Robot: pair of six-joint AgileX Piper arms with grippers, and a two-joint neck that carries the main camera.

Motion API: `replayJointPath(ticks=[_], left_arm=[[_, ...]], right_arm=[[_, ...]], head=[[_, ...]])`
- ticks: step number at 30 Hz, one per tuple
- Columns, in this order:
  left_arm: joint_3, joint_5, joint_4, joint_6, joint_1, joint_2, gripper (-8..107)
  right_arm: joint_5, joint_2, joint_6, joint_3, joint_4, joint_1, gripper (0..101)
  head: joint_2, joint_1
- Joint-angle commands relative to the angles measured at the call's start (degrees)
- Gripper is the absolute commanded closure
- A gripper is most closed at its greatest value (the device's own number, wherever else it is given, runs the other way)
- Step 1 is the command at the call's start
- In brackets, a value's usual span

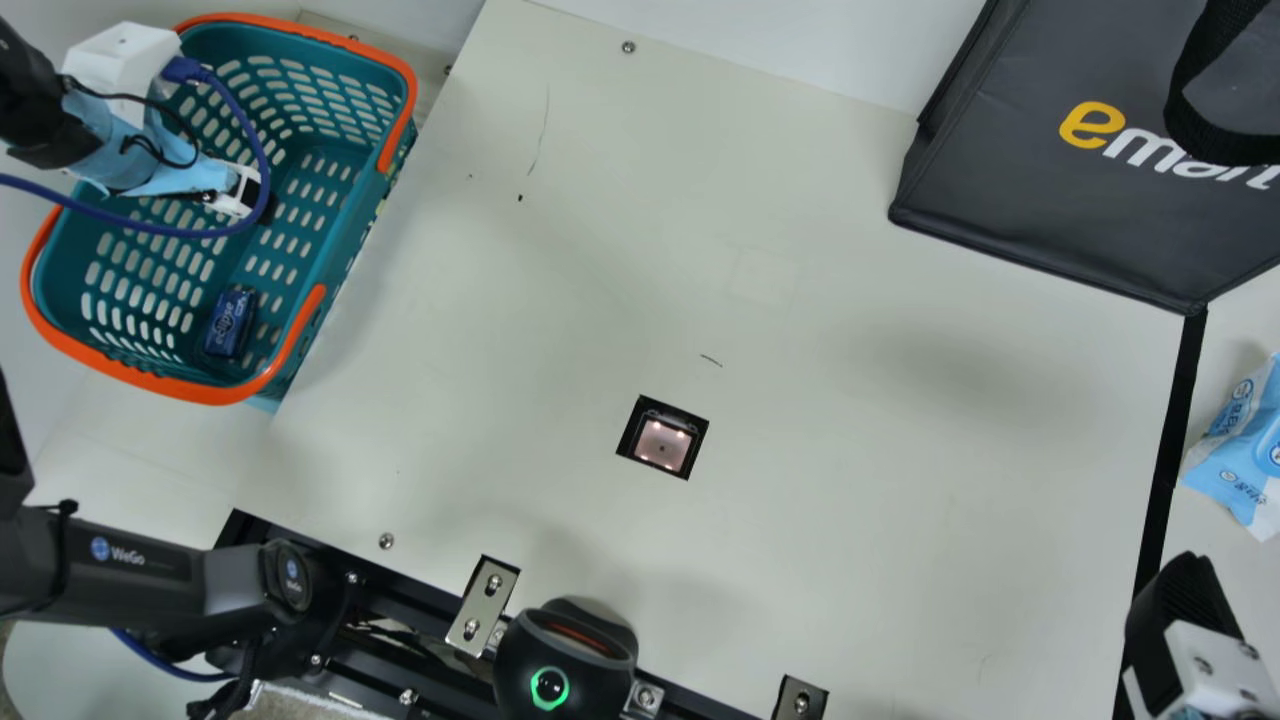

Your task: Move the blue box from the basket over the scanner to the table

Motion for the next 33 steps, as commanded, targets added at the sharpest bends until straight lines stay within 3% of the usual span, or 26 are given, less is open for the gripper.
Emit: replayJointPath(ticks=[1, 12, 33], left_arm=[[0.58, -0.08, 0.22, 0.04, 0.27, 0.12, 9], [4.75, -3.53, 2.24, -3.19, 1.42, 0.97, 9], [14.19, -19.41, 9.41, -17.17, 0.14, 9.45, 9]], right_arm=[[0.00, 0.00, 0.00, 0.00, 0.00, 0.00, 6], [0.00, 0.00, 0.00, 0.00, 0.00, 0.00, 6], [-0.06, 0.00, 0.00, 0.00, 0.00, 0.00, 6]], head=[[0.14, -1.66], [0.14, -1.66], [0.14, -1.66]])
